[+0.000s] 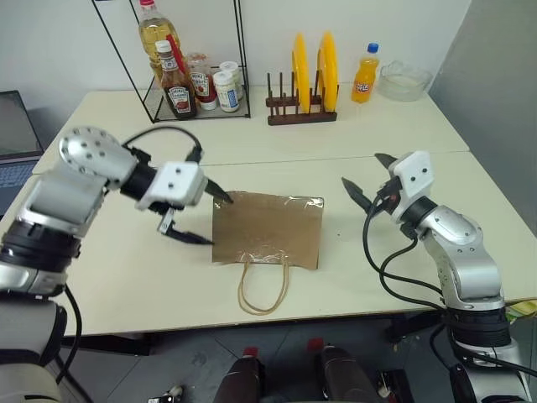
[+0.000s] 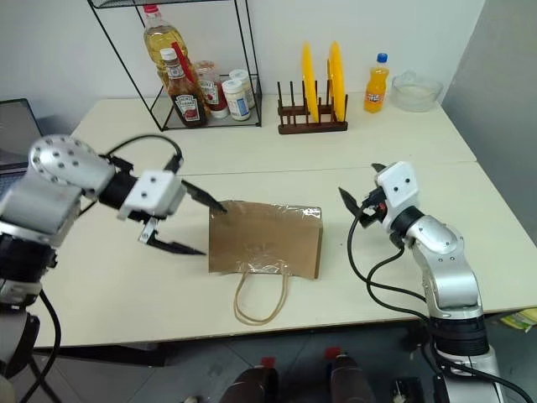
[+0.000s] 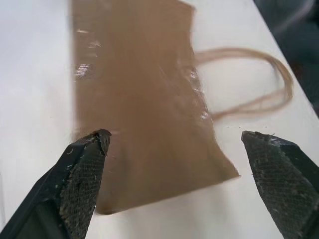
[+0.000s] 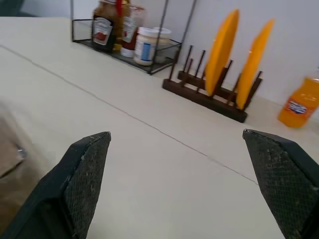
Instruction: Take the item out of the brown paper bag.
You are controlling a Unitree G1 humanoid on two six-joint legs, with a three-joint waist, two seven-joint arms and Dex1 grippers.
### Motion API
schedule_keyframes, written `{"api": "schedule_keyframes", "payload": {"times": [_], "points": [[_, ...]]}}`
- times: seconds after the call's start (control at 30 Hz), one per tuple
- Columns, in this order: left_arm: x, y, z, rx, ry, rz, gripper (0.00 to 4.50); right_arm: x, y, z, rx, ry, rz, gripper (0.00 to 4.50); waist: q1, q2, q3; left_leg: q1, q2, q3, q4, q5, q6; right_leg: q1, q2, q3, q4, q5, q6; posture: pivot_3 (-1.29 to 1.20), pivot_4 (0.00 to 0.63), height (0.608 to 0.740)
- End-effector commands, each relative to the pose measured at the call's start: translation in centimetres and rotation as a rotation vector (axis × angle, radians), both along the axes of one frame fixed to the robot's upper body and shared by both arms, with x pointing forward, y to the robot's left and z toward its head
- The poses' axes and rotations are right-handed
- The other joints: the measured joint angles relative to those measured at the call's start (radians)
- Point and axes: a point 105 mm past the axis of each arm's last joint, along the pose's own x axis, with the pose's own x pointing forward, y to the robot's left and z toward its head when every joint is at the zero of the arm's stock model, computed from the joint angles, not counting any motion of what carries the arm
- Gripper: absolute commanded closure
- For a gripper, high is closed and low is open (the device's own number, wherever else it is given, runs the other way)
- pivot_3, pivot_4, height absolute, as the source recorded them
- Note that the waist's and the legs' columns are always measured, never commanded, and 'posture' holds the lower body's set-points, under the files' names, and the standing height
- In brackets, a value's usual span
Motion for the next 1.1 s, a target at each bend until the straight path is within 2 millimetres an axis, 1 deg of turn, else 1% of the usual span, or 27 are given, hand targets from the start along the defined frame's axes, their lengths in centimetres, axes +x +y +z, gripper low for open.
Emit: {"api": "schedule_keyframes", "payload": {"times": [0.03, 0.07, 0.13, 0.23, 0.3, 0.43, 0.53, 0.6, 0.67, 0.7, 0.73, 0.8, 0.87, 0.9, 0.97, 1.0, 1.03, 1.1], "points": [[-0.1, -0.4, -0.6, -0.006, -0.116, -0.076, 0.0, -0.7, 0.6, 0.1, -0.037, -0.019, 0.088, 0.04, 0.002, 0.0, 0.0, 0.0, 0.0, 0.0, 0.0, 0.0, 0.0, 0.0, 0.0, 0.0, 0.0, 0.0, 0.0, 0.0, 0.15, 0.74], [0.0, -0.8, -1.2, -0.03, -0.125, -0.078, 0.0, -0.8, 0.7, 0.0, -0.05, -0.016, 0.104, 0.04, 0.008, 0.0, 0.0, 0.0, -0.001, 0.0, 0.001, 0.0, 0.0, 0.001, 0.0, 0.0, 0.0, 0.0, 0.0, 0.0, 0.15, 0.74], [-0.2, -1.6, -2.5, -0.074, -0.073, -0.057, 0.0, -0.8, 0.6, -0.2, -0.074, -0.013, 0.124, 0.04, 0.017, 0.0, 0.0, 0.0, -0.001, 0.0, 0.001, 0.0, 0.001, 0.001, 0.0, 0.0, 0.0, 0.0, 0.0, 0.0, 0.15, 0.74], [-0.9, -2.2, -4.0, -0.077, -0.043, -0.084, 0.0, -0.8, 0.4, -0.3, -0.088, -0.008, 0.132, 0.04, 0.017, 0.0, 0.0, 0.0, -0.001, 0.0, 0.001, 0.0, 0.001, 0.002, 0.0, 0.0, 0.0, 0.0, 0.0, 0.0, 0.15, 0.74], [-1.2, -3.2, -5.3, -0.077, -0.046, -0.122, 0.0, -0.9, 0.2, -0.5, -0.104, -0.004, 0.142, 0.04, 0.017, 0.0, 0.0, 0.0, -0.001, 0.0, 0.001, 0.0, 0.001, 0.002, 0.0, 0.0, 0.0, 0.0, 0.0, 0.0, 0.15, 0.74], [-1.3, -4.4, -6.6, -0.095, -0.058, -0.166, 0.0, -1.0, -0.1, -0.6, -0.119, -0.003, 0.142, 0.04, 0.018, 0.0, 0.0, 0.0, -0.001, 0.0, 0.001, 0.0, 0.001, 0.002, 0.0, 0.0, 0.0, 0.0, 0.0, 0.0, 0.15, 0.74], [-1.1, -5.5, -7.4, -0.138, -0.07, -0.168, 0.0, -1.3, -0.3, -0.6, -0.123, -0.01, 0.132, 0.04, 0.019, 0.0, 0.0, 0.0, -0.001, 0.0, 0.001, 0.0, 0.001, 0.002, 0.0, -0.001, 0.0, 0.0, 0.0, 0.0, 0.15, 0.74], [-1.1, -6.2, -8.0, -0.15, -0.064, -0.171, 0.0, -2.1, -0.2, -0.6, -0.114, -0.024, 0.136, 0.04, 0.019, 0.0, 0.0, 0.0, -0.001, 0.0, 0.001, 0.0, 0.001, 0.002, 0.0, -0.001, 0.0, 0.0, 0.0, 0.0, 0.15, 0.74], [-1.0, -6.8, -8.5, -0.176, -0.044, -0.158, 0.0, -3.8, 0.4, -1.1, -0.139, -0.042, 0.201, 0.04, 0.021, 0.0, 0.0, 0.0, -0.001, 0.0, 0.001, 0.0, 0.001, 0.002, 0.0, -0.001, 0.0, 0.0, 0.0, 0.0, 0.15, 0.74], [-0.6, -7.5, -8.1, -0.228, -0.018, -0.12, 0.0, -4.8, 0.7, -1.8, -0.161, -0.038, 0.245, 0.04, 0.024, 0.0, 0.0, 0.0, -0.001, -0.001, 0.001, 0.0, 0.001, 0.002, -0.001, -0.001, 0.0, 0.0, 0.0, 0.0, 0.15, 0.74], [0.0, -8.2, -7.5, -0.285, 0.01, -0.077, 0.4, -5.8, 1.0, -2.6, -0.198, -0.031, 0.298, 0.0, 0.025, 0.0, 0.0, 0.0, -0.001, -0.001, 0.001, 0.0, 0.001, 0.002, -0.001, -0.001, 0.0, 0.0, 0.0, 0.0, 0.15, 0.74], [0.8, -9.2, -5.9, -0.38, 0.061, -0.007, 0.88, -7.2, 1.0, -4.2, -0.292, -0.039, 0.381, 0.0, 0.029, 0.0, 0.0, 0.0, -0.002, -0.001, 0.002, 0.0, 0.001, 0.003, -0.001, -0.001, -0.001, 0.0, 0.0, 0.0, 0.15, 0.74], [1.2, -9.7, -4.6, -0.44, 0.105, 0.034, 1.55, -7.9, 0.8, -5.4, -0.374, -0.06, 0.438, 0.0, 0.027, -0.001, 0.001, 0.0, -0.002, 0.0, 0.003, 0.0, 0.002, 0.003, -0.001, -0.001, -0.001, 0.001, 0.002, 0.0, 0.15, 0.74], [1.3, -9.9, -4.1, -0.462, 0.124, 0.049, 1.79, -8.1, 0.7, -5.8, -0.401, -0.069, 0.459, 0.0, 0.025, -0.001, 0.001, 0.0, -0.002, 0.0, 0.003, 0.001, 0.002, 0.004, -0.001, -0.001, -0.001, 0.001, 0.002, 0.0, 0.15, 0.74], [1.7, -10.4, -2.8, -0.511, 0.146, 0.088, 2.4, -7.9, 0.4, -6.7, -0.446, -0.088, 0.483, 0.0, 0.018, -0.001, 0.0, 0.002, -0.002, 0.001, 0.002, 0.001, 0.002, 0.004, 0.0, -0.001, 0.0, 0.001, 0.002, 0.0, 0.15, 0.74], [1.9, -10.7, -2.1, -0.546, 0.162, 0.113, 2.78, -7.7, 0.5, -7.1, -0.479, -0.111, 0.506, 0.0, 0.017, -0.001, 0.001, 0.002, -0.002, 0.001, 0.002, 0.001, 0.002, 0.004, 0.0, -0.001, 0.0, 0.001, 0.002, 0.0, 0.15, 0.74], [2.1, -11.0, -1.6, -0.57, 0.176, 0.13, 3.02, -7.7, 0.5, -7.5, -0.502, -0.128, 0.526, 0.0, 0.016, -0.001, 0.0, 0.002, -0.001, 0.0, 0.002, 0.001, 0.002, 0.004, 0.0, -0.001, 0.0, 0.001, 0.002, 0.0, 0.15, 0.74], [2.4, -11.4, -0.6, -0.619, 0.202, 0.167, 3.69, -7.6, 0.9, -8.2, -0.55, -0.186, 0.578, 0.0, 0.016, -0.001, 0.0, 0.002, 0.0, 0.001, 0.002, 0.001, 0.001, 0.004, 0.0, 0.0, 0.0, 0.001, 0.002, 0.0, 0.15, 0.74]]}}
